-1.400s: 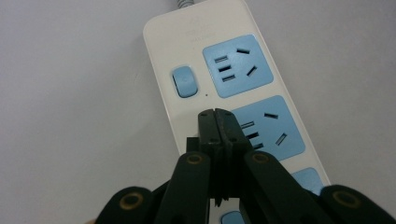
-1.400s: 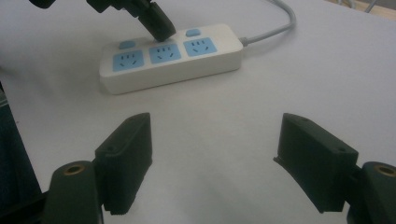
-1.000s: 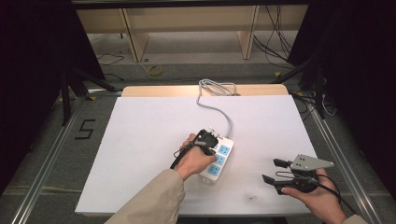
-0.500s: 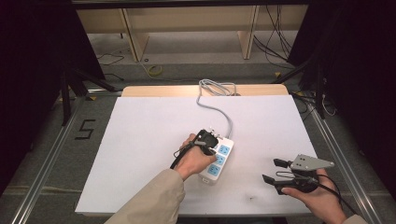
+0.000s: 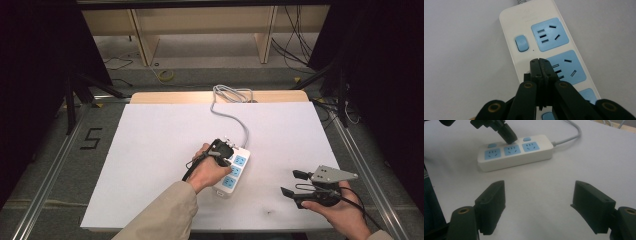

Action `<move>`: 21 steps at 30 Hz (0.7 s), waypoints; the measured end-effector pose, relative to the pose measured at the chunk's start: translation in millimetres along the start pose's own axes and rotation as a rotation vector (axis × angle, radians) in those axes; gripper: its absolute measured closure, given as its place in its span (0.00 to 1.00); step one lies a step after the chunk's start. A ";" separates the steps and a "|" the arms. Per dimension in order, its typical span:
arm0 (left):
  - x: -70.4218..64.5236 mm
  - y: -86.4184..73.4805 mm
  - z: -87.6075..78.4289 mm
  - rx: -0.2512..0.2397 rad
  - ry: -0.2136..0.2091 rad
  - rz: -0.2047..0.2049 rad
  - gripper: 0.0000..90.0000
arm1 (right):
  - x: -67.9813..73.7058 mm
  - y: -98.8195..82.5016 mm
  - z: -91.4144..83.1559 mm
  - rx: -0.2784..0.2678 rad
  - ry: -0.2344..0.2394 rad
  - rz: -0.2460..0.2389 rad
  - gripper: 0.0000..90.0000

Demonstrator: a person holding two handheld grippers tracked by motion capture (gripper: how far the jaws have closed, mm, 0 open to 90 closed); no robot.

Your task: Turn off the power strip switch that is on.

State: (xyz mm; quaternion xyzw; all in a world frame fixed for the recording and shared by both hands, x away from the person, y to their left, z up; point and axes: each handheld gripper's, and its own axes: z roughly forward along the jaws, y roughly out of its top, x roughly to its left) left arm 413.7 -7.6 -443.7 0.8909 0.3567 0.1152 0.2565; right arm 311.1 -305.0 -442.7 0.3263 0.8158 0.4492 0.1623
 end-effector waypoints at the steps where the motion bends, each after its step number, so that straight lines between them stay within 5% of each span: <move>1: 0.1 0.0 0.0 0.000 -0.001 -0.001 1.00 | 0.0 0.0 0.1 0.000 0.001 0.000 0.30; 21: 0.8 0.3 -4.8 -0.027 -0.014 0.002 1.00 | -0.1 0.2 -0.4 0.001 0.000 0.000 0.30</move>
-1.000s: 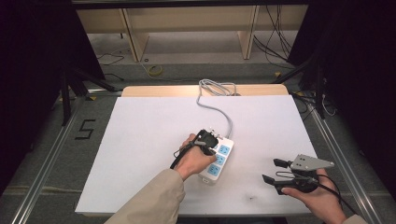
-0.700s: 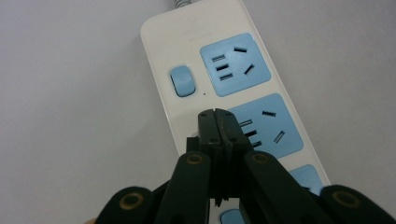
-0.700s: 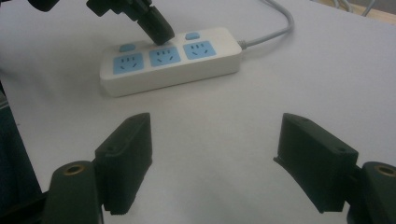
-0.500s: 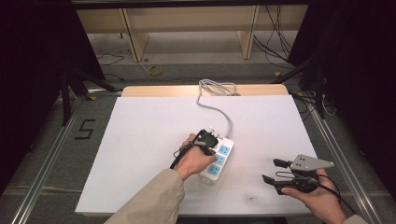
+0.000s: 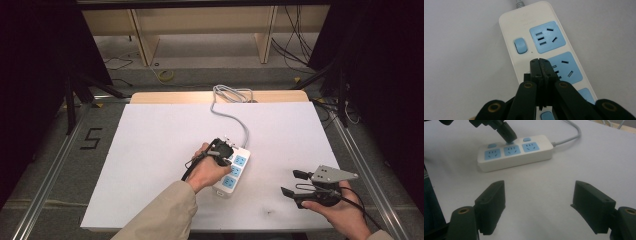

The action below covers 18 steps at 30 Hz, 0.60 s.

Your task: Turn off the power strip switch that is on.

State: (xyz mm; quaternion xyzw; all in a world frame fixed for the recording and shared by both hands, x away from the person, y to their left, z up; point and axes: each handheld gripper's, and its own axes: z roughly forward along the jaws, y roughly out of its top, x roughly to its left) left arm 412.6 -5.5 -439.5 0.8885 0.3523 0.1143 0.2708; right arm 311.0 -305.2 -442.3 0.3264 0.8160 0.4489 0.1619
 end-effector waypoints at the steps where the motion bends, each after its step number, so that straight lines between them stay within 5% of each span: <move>1: 0.6 0.1 -1.1 -0.003 0.000 0.002 1.00 | 0.0 0.0 0.1 -0.001 0.001 -0.002 0.30; 18: 8.2 -3.3 -17.1 -0.083 0.010 0.002 1.00 | -0.2 -0.2 -0.5 -0.002 0.000 0.001 0.30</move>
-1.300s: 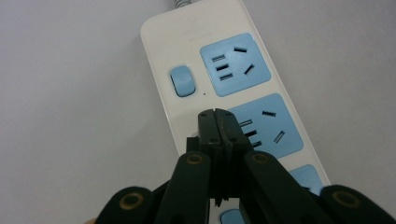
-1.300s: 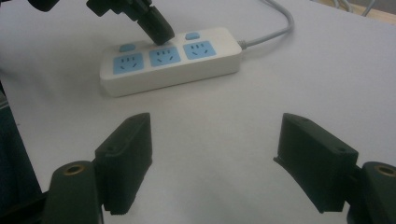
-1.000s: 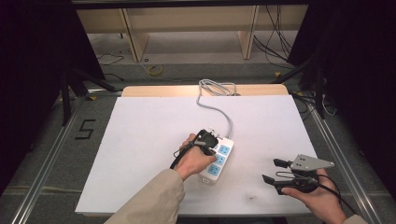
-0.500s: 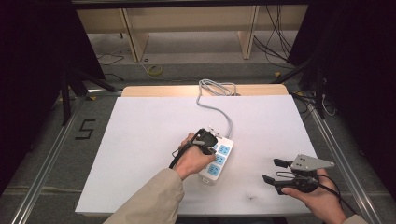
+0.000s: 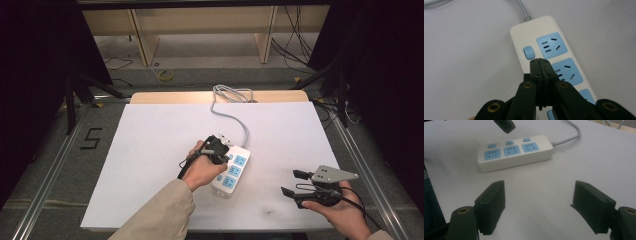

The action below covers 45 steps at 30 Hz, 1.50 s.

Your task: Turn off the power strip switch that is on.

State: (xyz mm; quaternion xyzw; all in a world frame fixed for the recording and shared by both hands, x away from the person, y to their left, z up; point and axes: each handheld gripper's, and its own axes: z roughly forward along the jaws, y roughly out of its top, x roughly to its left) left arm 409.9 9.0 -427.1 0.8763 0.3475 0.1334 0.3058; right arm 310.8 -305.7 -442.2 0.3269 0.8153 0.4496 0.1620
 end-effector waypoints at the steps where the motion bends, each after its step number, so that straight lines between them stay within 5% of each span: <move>1: 0.8 -0.2 -0.8 -0.001 0.001 0.001 1.00 | 0.0 0.0 0.0 0.000 0.000 0.000 0.30; 45: 23.0 -17.9 -30.1 -0.126 0.041 -0.017 0.75 | -0.1 0.1 0.0 -0.005 0.001 0.003 0.29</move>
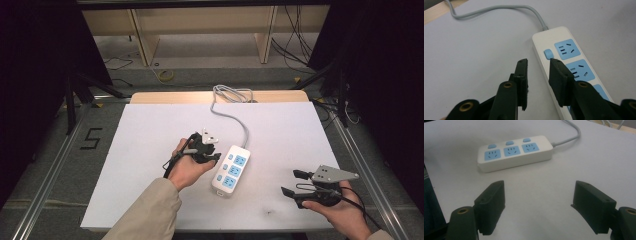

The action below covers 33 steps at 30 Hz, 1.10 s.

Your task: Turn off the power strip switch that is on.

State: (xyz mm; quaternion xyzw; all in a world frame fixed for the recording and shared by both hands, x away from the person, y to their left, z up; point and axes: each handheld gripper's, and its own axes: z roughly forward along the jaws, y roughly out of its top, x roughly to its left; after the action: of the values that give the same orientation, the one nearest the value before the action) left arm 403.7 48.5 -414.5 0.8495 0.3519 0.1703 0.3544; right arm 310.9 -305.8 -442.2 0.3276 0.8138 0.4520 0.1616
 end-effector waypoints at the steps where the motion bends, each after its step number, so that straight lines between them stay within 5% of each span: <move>1: 0.5 -0.4 -0.9 0.000 -0.002 0.000 0.74 | -0.1 0.0 0.1 0.000 -0.001 -0.001 0.29; 33: 9.4 -18.2 -20.3 -0.031 0.013 -0.016 0.54 | -0.4 1.0 1.0 0.000 0.004 -0.004 0.29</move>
State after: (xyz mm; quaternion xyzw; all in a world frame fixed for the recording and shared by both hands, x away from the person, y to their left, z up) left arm 390.6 74.1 -413.2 0.8399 0.3582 0.1782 0.3668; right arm 312.2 -305.0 -441.9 0.3250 0.8148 0.4524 0.1609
